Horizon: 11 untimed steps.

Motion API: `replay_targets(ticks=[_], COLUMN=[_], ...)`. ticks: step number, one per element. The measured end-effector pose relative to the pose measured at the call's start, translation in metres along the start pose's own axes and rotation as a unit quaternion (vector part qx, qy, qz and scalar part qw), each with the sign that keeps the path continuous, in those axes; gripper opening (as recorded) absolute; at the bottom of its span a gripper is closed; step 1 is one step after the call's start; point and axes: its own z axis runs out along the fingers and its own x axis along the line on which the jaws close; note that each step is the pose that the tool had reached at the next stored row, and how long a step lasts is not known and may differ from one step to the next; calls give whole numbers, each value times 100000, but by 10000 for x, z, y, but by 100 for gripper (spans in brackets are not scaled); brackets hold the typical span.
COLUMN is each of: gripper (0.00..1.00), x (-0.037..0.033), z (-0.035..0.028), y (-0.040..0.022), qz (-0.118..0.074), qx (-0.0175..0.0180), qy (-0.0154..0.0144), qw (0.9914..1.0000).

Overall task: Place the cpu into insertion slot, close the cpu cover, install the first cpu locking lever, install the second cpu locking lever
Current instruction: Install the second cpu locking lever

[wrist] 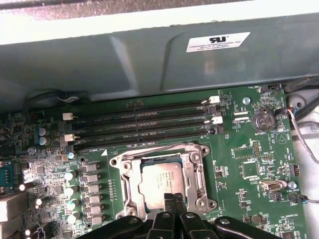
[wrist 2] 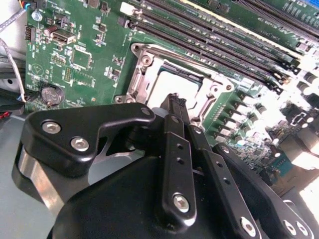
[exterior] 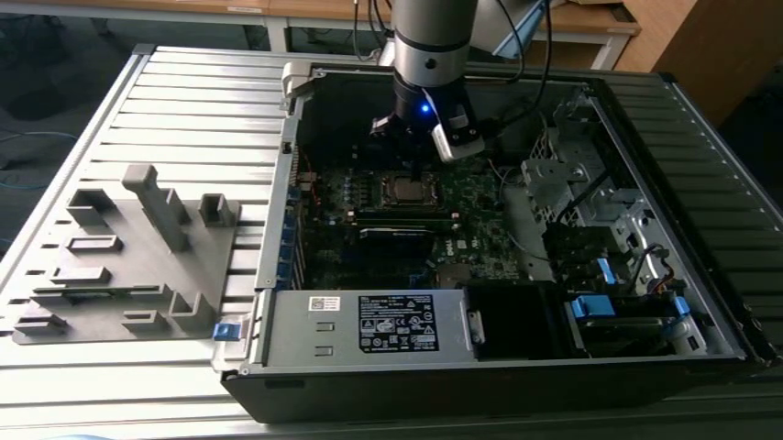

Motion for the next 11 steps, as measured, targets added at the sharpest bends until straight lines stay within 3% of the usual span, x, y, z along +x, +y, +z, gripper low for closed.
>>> replay_targets(ticks=[11], gripper=[11], x=[-1], z=[-17], y=[2], qz=[0], qx=[1], qy=[1], qw=[100000])
